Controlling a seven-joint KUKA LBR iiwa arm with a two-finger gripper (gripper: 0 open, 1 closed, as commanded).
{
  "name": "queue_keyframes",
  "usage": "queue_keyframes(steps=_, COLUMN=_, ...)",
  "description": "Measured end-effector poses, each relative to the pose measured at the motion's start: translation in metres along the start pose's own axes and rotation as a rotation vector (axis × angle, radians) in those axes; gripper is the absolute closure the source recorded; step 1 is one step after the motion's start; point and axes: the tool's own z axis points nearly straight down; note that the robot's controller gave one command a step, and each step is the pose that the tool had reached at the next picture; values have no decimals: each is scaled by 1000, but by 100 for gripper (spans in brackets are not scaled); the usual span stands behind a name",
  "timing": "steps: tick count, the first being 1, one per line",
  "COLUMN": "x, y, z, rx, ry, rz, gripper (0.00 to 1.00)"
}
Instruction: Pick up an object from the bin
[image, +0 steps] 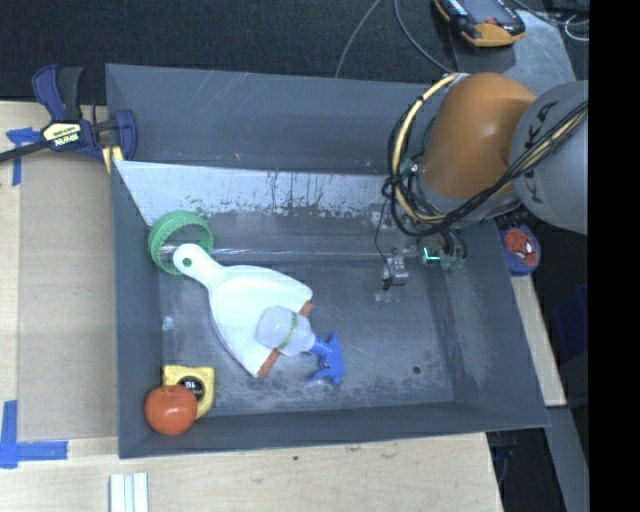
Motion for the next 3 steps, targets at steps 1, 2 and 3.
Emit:
queue_keyframes(steps=1, x=0, y=0, z=0, rx=0, ry=0, rz=-1, gripper=0)
queue_keyframes(steps=2, x=0, y=0, z=0, rx=0, ry=0, rz=-1, gripper=0)
queue_keyframes(steps=3, x=73, y=12, z=81, rx=-1, ry=2, rz=-341, gripper=0)
